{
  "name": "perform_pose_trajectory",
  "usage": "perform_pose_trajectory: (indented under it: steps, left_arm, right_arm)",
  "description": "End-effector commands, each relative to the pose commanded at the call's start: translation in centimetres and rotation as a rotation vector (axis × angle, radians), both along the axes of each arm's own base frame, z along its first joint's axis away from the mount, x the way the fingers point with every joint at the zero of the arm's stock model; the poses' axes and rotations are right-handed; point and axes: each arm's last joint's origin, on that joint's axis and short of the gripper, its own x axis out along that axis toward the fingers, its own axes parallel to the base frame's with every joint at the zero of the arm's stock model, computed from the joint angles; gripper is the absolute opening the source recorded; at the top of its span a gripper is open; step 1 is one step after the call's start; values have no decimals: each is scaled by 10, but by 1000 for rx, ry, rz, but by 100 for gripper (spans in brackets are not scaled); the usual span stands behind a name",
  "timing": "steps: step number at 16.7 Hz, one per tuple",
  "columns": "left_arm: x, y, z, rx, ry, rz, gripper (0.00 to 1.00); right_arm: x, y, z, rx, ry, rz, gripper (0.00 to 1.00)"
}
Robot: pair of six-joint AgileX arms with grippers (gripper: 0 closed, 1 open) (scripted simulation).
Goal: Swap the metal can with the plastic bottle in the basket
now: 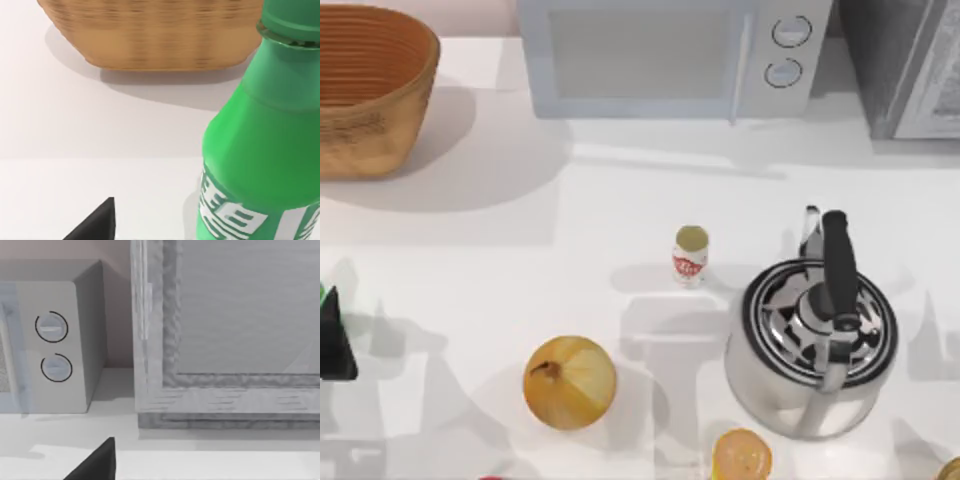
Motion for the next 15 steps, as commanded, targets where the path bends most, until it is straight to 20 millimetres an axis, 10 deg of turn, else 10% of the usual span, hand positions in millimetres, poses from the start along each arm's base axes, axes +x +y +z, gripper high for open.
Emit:
perform_pose_trajectory:
  steps: [15]
  left_arm:
    - [51, 0, -14, 0, 0, 0, 100]
  right_arm:
    - [0, 0, 0, 0, 0, 0, 100]
